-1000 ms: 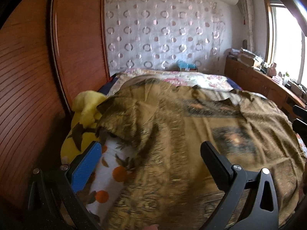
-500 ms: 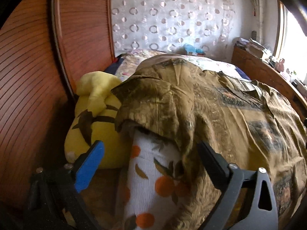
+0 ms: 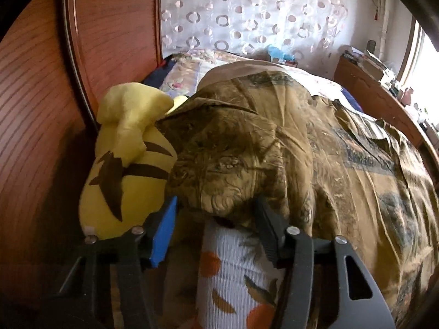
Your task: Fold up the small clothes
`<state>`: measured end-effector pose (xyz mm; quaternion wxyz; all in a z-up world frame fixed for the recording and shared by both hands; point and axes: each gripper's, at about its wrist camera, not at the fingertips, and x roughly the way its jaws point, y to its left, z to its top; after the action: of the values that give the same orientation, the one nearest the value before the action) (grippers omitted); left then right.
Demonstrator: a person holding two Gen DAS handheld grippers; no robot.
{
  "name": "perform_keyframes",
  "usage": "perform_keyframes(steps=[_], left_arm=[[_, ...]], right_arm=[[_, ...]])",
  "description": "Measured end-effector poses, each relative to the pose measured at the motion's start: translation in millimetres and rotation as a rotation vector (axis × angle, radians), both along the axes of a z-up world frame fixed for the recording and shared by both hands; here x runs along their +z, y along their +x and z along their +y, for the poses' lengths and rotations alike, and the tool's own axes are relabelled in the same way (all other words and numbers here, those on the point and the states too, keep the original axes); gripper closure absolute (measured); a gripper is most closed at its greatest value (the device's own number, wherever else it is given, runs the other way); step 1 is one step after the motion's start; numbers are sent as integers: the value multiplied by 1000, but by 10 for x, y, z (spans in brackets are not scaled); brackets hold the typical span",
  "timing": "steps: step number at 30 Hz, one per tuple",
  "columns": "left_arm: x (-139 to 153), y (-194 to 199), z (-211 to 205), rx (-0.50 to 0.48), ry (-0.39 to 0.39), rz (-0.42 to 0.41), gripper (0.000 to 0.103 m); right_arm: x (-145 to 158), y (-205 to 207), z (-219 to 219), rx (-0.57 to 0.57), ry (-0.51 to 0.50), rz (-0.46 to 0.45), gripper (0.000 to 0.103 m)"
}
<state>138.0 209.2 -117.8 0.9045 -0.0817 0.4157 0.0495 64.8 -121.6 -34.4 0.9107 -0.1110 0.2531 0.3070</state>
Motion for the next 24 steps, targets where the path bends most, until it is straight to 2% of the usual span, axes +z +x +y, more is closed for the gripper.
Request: perform_keyframes(steps=[3,4,5,8,15,20,24], left_arm=[[-10,36,37,-2,-46,-8,64],[-1,28,40,-1,-53,-14,71],[18,14,38,2,-46,-25,80],[86,-25,27,5,-20,-54,95],[471,-146,-172,-16,64,-169,98],[704,-85,-442,-102,50,-215,98],[768,-45,-735,-186,28,-207,98]], right_arm=[[-18,37,124,24,-8,9,0],[-29,48,154,31,-8,11,0],[-41,59,179,38,-8,15,0],[-63,66,227,58,-18,20,0],[-81,-7,179,51,-9,17,0],[-37,-7,45,15,5,8,0],[14,-21,-141,-26,40,8,0]])
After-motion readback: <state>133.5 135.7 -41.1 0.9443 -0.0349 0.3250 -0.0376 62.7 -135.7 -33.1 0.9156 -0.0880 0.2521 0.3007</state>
